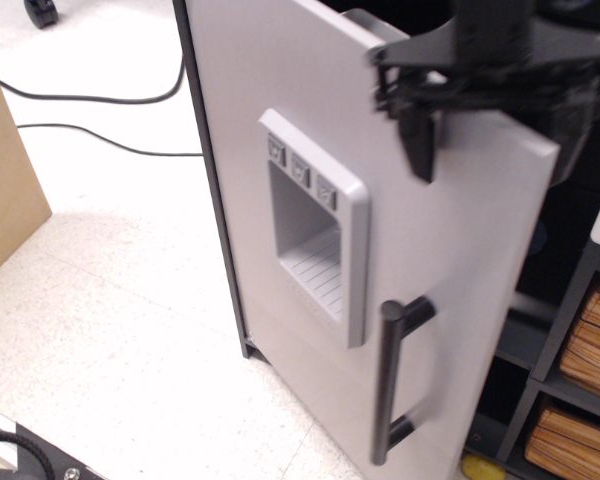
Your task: Close fridge
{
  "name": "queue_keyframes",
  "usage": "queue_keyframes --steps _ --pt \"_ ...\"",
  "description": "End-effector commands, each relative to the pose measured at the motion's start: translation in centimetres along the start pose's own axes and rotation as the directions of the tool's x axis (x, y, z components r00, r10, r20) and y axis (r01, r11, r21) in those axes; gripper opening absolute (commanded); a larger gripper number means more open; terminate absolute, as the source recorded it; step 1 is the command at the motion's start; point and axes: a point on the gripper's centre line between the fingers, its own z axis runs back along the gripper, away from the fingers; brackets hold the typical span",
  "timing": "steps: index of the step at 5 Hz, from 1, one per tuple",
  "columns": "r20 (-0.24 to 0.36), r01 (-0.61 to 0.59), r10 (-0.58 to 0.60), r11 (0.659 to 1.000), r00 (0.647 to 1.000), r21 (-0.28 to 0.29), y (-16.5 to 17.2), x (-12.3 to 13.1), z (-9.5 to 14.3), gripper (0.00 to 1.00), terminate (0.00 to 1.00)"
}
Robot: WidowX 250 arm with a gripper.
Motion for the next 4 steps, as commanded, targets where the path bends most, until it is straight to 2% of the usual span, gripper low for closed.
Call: queue_keyframes --steps 1,2,3,4 --pt "0.093 0.151 -0.137 0.975 0.986 -0.165 -0.6 -1.5 5.4 1.00 0.00" --pt "0.076 0.183 -0.174 0.971 0.982 -0.153 0.5 -4.1 4.7 1.00 0.00" --pt "0.047 0.188 -0.185 0.979 0.982 -0.075 3.0 -4.7 3.4 1.00 0.00" --pt "0.046 0.203 -0.204 0.979 0.978 0.016 6.1 -4.1 0.4 1.00 0.00"
